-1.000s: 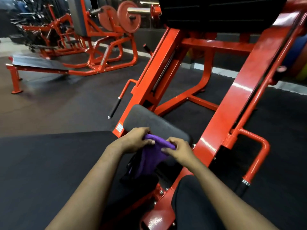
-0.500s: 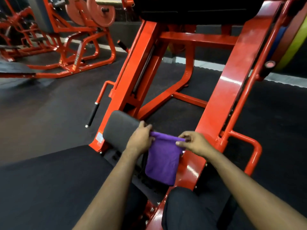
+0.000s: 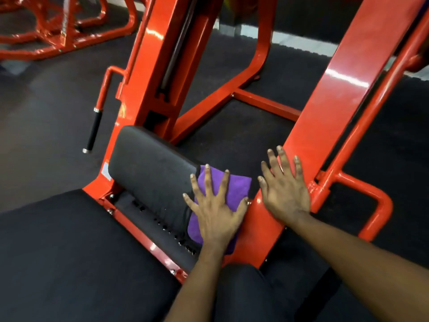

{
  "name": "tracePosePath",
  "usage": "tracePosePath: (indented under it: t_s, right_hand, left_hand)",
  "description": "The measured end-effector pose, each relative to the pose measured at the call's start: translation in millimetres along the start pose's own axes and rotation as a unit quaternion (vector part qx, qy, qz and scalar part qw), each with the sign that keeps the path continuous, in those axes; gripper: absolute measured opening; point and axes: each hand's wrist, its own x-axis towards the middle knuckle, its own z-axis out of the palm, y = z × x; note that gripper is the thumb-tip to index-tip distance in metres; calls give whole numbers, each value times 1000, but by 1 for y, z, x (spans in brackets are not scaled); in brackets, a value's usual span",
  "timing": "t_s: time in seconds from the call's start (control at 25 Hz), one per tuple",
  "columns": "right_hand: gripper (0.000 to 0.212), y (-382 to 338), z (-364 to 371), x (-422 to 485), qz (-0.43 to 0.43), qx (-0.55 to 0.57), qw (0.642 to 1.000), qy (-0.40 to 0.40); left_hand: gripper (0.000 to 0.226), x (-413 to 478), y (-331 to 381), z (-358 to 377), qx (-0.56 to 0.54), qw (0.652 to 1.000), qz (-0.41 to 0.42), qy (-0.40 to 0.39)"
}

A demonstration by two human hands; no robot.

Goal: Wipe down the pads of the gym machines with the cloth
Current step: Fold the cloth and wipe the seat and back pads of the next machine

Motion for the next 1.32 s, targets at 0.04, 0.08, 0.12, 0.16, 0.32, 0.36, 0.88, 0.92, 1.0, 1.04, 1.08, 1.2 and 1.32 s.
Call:
tracePosePath:
  t_s: [0.04,0.08,0.12,0.16,0.32,0.36,0.88,0.92,1.0,1.04,1.08,1.2,1.32]
  right_hand:
    - [52,0,1,-1,0,-6,1000,0]
    - [52,0,3,-2,-1,-9,1000,0]
    - [52,0,3,-2,-3,-13,1000,2]
    - [51,1,2,-1,-5,-17,1000,2]
    - [46,0,-1,-1,-1,-13,1000,8]
    - [45,-1,-1,-1,0,-11,1000,7]
    - [41,-1,-6,-1,-5,-3,1000,23]
    - [41,-1,-5,-1,-6,-3,1000,25]
    - [42,-1,-5,-1,-5,-4,1000,27]
    - [42,-1,-5,-1,-5,-5,1000,28]
    - [41,-2,-5,-1,-4,-4,1000,28]
    - [41,-2,-4,-1,-4,1,1000,29]
    - [40,-2,-4,-1,-5,1,1000,30]
  left_hand:
    - [79,-8,-2,6,-9,1000,-14,22]
    - [76,-16,-6,11,-20,999,-23,36]
    - [73,-22,-10,15,-33,998,-30,48]
    - [70,-28,-15,18,-41,997,-37,61]
    - [62,-28,-27,15,-67,991,-74,90]
    - [60,-18,-22,12,-81,987,-99,97]
    - [59,-56,-43,32,-67,989,-64,112]
    - [58,-51,-46,30,-86,985,-90,122]
    - [56,-34,-37,23,-131,970,-153,134]
    - [54,-23,-27,17,-150,964,-173,137]
    - [53,-12,-16,12,-155,964,-169,133]
    - [56,1,7,8,-74,992,-45,91]
    - [60,-23,-7,20,-37,995,39,85]
